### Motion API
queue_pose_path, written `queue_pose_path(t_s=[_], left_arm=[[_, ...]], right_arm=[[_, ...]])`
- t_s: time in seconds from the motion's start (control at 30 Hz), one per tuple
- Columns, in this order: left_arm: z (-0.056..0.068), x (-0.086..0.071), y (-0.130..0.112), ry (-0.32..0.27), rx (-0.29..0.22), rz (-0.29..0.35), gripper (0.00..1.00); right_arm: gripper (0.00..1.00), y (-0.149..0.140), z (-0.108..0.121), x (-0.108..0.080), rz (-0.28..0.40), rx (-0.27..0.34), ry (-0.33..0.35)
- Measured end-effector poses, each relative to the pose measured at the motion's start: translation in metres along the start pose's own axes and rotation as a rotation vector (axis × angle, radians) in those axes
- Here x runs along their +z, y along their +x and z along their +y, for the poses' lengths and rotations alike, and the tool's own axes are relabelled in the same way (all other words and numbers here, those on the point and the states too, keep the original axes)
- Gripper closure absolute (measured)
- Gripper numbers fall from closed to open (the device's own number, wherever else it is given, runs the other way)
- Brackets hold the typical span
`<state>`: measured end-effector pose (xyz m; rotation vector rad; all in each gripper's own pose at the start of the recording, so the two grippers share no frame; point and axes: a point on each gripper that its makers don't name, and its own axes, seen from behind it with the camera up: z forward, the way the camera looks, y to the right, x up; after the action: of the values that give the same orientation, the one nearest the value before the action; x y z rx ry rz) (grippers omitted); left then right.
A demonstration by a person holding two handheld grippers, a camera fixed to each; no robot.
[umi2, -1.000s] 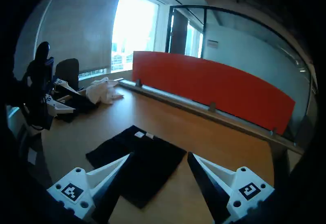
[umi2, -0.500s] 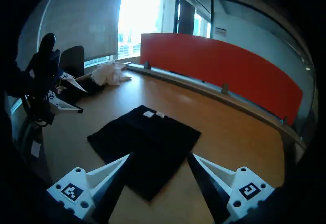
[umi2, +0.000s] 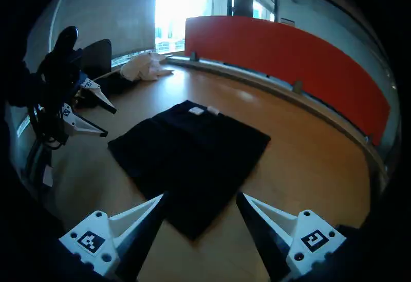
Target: Fold towel
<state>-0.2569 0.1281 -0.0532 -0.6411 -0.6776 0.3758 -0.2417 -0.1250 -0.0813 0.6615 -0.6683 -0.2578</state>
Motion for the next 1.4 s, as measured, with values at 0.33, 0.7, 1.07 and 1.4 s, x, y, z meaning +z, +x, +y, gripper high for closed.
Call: queue_pose_path(t_s=[0.33, 0.7, 1.07, 1.4], left_arm=[[0.011, 0.017, -0.016, -0.044, 0.008, -0.048, 0.05], [0.021, 0.028, -0.032, -0.076, -0.019, -0.098, 0.05], [0.024, 0.031, -0.036, -0.085, -0.026, -0.116, 0.05], [0.024, 0.031, -0.037, -0.089, -0.023, -0.124, 0.05]], right_arm=[[0.00, -0.030, -0.006, 0.015, -0.062, 0.005, 0.028], [0.00, -0.057, -0.003, 0.017, -0.127, 0.020, 0.044], [0.01, -0.065, -0.002, 0.019, -0.146, 0.023, 0.046], [0.05, -0.065, -0.001, 0.020, -0.144, 0.004, 0.052]])
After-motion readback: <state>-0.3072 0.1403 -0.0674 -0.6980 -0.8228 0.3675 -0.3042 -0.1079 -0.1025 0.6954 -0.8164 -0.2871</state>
